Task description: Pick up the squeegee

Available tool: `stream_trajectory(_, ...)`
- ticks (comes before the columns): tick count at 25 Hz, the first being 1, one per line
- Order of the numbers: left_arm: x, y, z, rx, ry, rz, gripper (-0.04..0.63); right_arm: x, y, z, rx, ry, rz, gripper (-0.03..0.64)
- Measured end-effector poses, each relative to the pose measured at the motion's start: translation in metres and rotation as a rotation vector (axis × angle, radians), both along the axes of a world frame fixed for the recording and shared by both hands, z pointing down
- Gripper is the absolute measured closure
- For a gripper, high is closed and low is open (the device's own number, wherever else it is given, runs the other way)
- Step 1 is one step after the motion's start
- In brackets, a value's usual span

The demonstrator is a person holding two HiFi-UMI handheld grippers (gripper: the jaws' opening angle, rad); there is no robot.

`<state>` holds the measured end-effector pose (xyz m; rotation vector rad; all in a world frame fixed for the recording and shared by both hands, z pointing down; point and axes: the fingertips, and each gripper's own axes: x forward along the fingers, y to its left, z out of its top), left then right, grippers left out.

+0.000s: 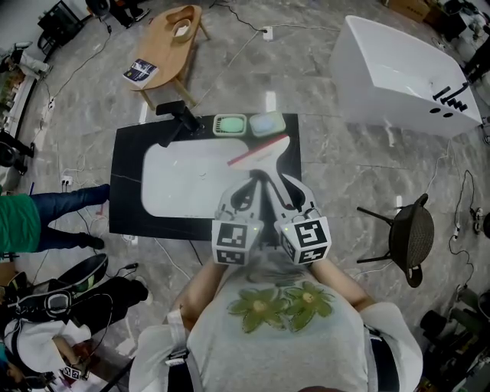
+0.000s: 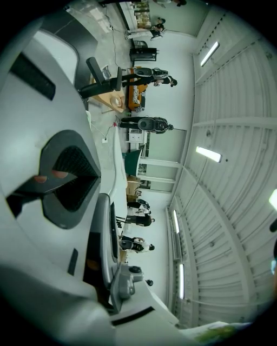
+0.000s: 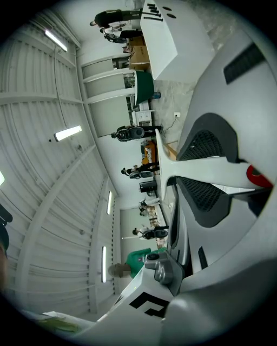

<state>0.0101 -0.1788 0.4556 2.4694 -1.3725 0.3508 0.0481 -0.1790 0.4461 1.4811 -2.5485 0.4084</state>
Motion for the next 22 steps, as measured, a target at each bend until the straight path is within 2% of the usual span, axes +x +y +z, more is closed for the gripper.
stream_trajectory(22,-0.002,0.019,-0.004,0.015,0.005,-0.010,0.586,-0.004,0.019,-0.004,0.013,-0.006,-0.013,0.511)
